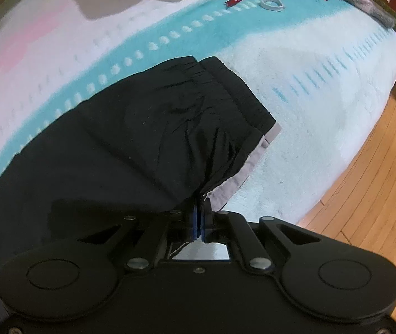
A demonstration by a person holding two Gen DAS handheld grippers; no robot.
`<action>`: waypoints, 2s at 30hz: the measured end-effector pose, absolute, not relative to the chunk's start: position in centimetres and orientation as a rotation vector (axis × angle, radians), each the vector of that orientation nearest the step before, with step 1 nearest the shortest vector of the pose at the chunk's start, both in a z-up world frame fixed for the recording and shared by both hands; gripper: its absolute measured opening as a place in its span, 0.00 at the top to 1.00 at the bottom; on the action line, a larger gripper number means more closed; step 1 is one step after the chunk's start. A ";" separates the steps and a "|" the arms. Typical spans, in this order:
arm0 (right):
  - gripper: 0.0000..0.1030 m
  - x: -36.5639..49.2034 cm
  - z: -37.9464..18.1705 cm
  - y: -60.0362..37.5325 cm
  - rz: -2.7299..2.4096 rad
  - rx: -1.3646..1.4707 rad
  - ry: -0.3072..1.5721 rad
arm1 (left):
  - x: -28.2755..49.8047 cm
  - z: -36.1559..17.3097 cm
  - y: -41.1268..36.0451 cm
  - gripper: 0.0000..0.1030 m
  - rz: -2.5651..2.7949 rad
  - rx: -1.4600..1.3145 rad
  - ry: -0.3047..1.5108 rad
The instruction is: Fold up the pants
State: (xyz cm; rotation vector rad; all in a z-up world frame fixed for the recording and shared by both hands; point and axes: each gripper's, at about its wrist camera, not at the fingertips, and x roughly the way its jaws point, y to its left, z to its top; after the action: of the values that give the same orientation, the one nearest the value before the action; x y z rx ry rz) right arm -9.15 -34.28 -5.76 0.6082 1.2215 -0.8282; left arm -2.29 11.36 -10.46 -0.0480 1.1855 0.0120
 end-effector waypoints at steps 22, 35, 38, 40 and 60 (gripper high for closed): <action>0.33 -4.2 1.6 -27.4 -0.677 0.388 0.938 | 4.9 -8.5 16.1 0.67 0.265 -0.016 1.086; 0.52 9.8 -0.9 -7.6 0.055 0.057 0.978 | 5.4 -10.2 20.3 0.63 0.360 -0.184 1.110; 0.52 12.9 -2.9 -4.1 0.146 -0.010 1.006 | 5.3 -10.8 21.3 0.63 0.364 -0.274 1.115; 0.52 14.1 -4.0 -2.1 0.182 -0.044 1.021 | 5.2 -10.9 21.3 0.63 0.358 -0.265 1.115; 0.94 20.1 -10.4 2.3 0.194 -0.106 1.119 | 4.3 -10.3 20.5 0.62 0.367 -0.233 1.086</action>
State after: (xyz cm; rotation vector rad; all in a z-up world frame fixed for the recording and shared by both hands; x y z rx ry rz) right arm 20.12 2.35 -10.38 -0.1064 1.1189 0.1944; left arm 4.29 20.47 -10.29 -0.2327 1.0865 0.3672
